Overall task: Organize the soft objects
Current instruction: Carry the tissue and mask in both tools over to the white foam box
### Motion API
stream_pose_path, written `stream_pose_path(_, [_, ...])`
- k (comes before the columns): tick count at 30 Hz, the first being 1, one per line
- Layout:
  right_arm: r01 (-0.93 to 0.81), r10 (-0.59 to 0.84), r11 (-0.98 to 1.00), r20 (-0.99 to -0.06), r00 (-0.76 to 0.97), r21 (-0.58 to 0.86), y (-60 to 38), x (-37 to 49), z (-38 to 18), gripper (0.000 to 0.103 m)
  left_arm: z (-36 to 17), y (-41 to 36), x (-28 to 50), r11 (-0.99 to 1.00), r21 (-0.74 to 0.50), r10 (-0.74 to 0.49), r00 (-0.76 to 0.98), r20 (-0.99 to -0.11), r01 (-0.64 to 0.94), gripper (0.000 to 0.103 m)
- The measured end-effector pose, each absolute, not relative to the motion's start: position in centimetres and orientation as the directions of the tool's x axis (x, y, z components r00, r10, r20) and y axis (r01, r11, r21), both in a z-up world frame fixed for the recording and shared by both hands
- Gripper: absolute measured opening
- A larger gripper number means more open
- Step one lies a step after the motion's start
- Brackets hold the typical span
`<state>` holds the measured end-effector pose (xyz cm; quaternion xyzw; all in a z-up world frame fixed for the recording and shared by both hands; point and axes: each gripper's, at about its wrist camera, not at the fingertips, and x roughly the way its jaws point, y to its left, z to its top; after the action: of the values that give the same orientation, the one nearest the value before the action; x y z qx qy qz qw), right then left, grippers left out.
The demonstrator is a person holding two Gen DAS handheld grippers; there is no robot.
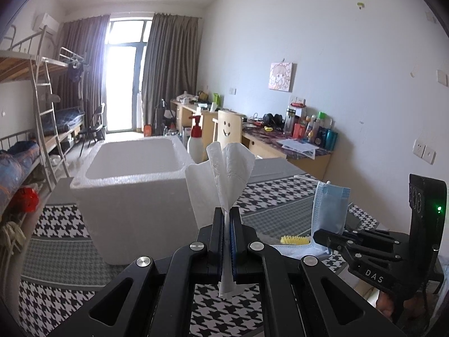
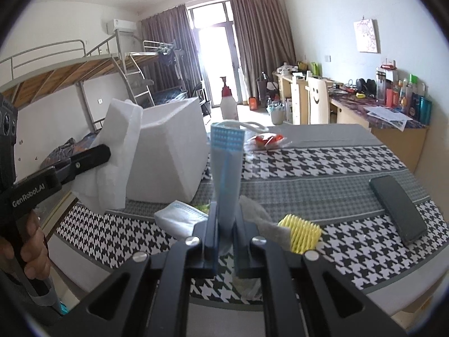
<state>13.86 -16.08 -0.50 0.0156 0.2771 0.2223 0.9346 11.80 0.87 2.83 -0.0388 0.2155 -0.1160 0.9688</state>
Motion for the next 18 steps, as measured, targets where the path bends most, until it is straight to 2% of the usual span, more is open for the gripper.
stream_pose_path(18, [-0.38,0.394,0.916,-0.451,0.801,0.126,-16.2,15.6,1.9,0.01,5.1,1.1,13.6,0.97,-0.086,-0.244,0.9,-0.362,0.228,0.004])
